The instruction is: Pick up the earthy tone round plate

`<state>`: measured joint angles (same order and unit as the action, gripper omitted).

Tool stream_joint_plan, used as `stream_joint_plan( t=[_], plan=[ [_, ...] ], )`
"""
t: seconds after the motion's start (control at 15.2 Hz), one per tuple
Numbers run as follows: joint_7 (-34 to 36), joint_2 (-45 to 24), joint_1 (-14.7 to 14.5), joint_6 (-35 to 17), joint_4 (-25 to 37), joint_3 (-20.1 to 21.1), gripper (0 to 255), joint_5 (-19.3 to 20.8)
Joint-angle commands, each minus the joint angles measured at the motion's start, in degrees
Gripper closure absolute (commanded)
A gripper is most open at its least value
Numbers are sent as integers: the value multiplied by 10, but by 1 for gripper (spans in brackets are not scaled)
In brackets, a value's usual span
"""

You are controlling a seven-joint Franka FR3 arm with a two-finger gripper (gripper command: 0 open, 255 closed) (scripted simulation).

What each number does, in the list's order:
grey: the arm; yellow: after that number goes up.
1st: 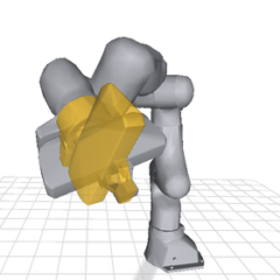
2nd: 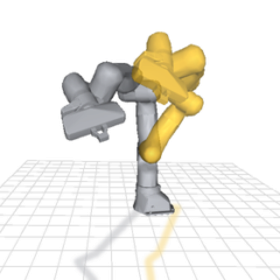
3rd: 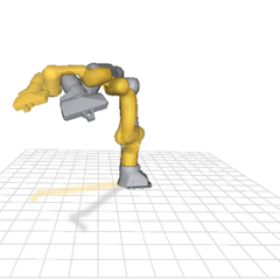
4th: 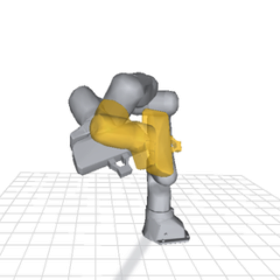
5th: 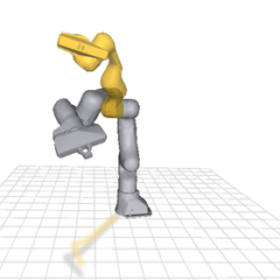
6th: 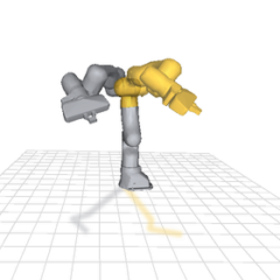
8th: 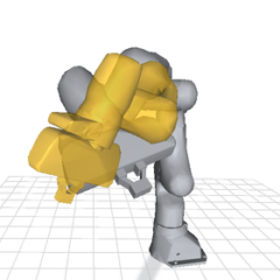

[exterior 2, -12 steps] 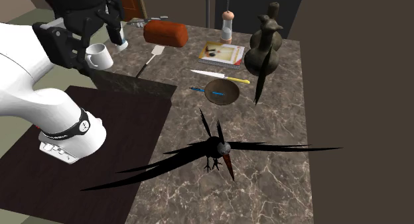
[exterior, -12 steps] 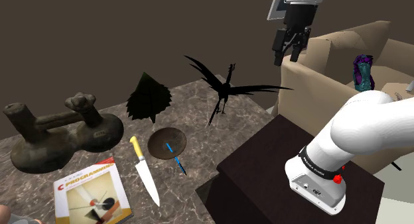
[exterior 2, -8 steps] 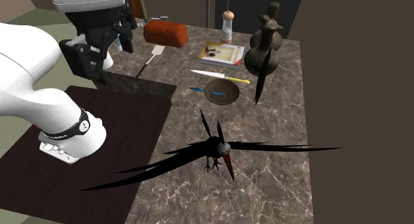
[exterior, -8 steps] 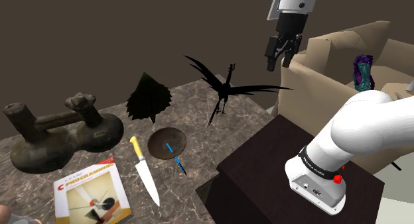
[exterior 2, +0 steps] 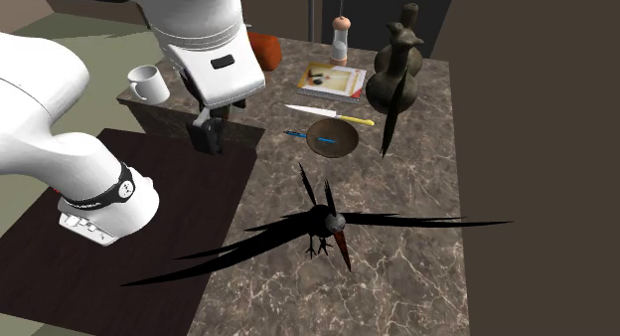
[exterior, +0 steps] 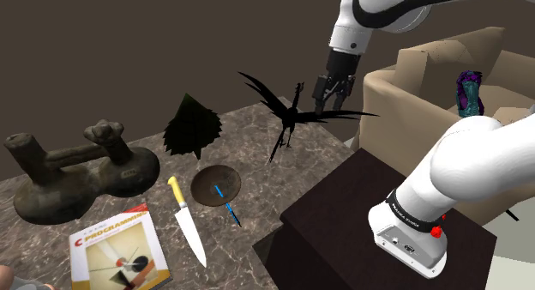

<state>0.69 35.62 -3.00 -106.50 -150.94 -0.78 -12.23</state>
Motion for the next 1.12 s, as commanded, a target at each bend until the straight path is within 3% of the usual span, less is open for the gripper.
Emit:
stream_joint_plan(
  t=[0.0, 0.53, 1.06],
  plan=[
    [-14, -35, -11, -52, -10, 0, 0, -20],
    [-98, -200, -68, -232, -6, -1, 0, -131],
    [-233, -386, -119, -348, 70, 13, 0, -296]
  ],
)
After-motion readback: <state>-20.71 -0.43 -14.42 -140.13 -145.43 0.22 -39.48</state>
